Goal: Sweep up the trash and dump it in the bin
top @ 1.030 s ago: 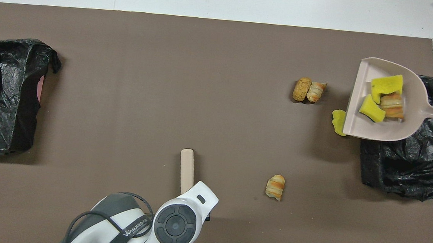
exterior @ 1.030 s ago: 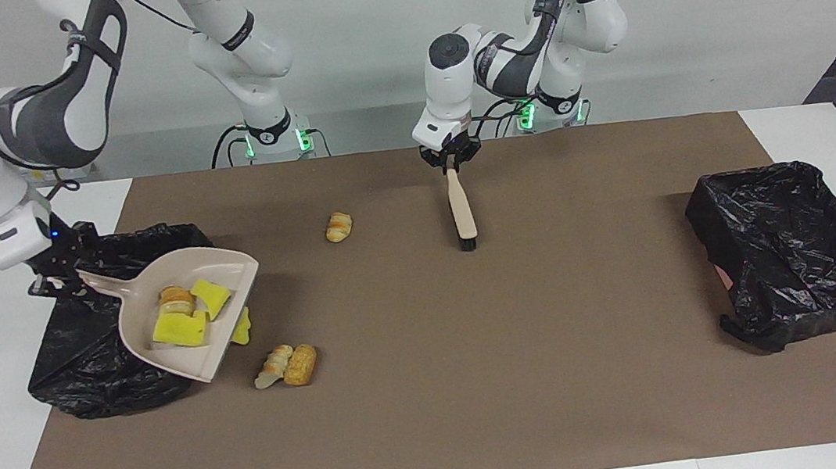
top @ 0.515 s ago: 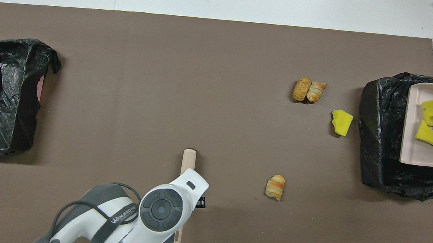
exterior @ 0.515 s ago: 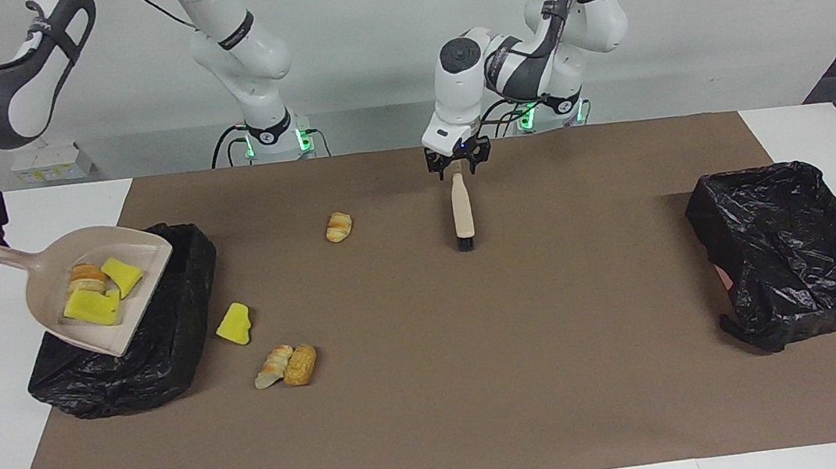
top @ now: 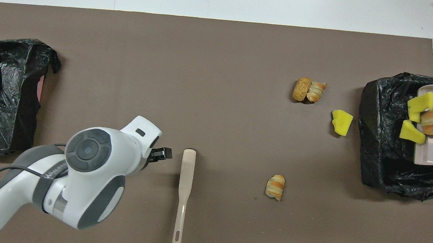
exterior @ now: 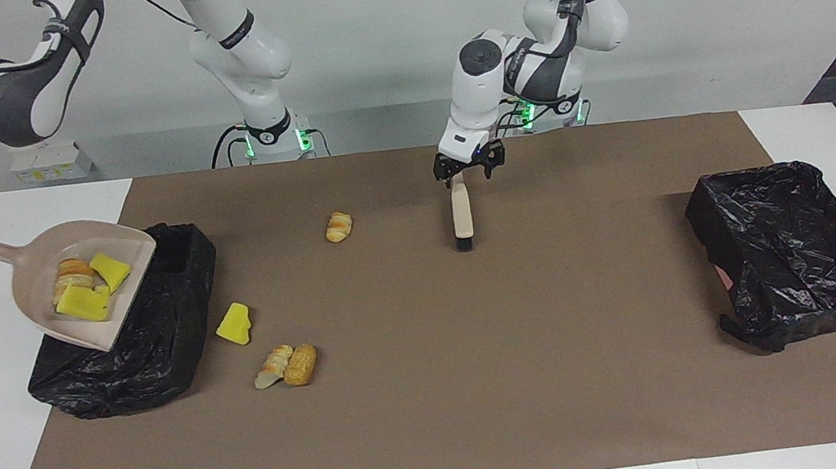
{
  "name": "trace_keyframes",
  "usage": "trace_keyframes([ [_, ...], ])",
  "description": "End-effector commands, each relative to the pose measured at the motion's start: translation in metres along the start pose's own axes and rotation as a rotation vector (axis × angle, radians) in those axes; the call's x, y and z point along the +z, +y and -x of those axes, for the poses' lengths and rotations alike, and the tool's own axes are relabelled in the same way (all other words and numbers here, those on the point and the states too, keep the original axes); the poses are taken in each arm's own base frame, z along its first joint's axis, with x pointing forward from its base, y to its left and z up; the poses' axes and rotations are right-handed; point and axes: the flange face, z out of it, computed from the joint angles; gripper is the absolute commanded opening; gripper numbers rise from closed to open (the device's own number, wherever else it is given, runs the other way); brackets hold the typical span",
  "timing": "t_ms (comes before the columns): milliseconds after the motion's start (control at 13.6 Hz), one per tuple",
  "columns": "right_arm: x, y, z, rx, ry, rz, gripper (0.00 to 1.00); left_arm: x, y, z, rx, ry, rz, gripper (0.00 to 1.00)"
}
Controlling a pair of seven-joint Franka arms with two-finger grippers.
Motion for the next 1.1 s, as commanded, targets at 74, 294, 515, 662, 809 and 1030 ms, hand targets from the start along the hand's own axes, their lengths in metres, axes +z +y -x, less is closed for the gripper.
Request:
trace_keyframes([
  [74, -0.024, -0.012, -0.012, 0.012, -0.135, 0.030, 0.00, -0.032, -0.061, -0.038, 0.157, 0.016, -0.039, 1.00],
  [294, -0.037, -0.013, -0.001, 0.002, -0.161, 0.045, 0.00, -0.081, -0.100, -0.076, 0.256, 0.019, -0.084, 1.00],
  [515, -0.062, -0.022, 0.017, -0.015, -0.174, 0.074, 0.00, -0.118, -0.125, -0.096, 0.224, 0.043, -0.083, 1.00],
  [662, -0.078, -0.023, 0.027, -0.049, -0.197, 0.096, 0.00, -0.150, -0.131, -0.107, 0.202, 0.057, -0.082, 1.00],
  [809, -0.078, -0.022, 0.024, -0.051, -0.184, 0.099, 0.00, -0.181, -0.143, -0.125, 0.180, 0.030, -0.090, 1.00],
  [1030, -0.089, -0.021, 0.003, -0.027, -0.058, 0.112, 0.00, -0.214, -0.143, -0.128, 0.185, 0.043, -0.071, 1.00],
])
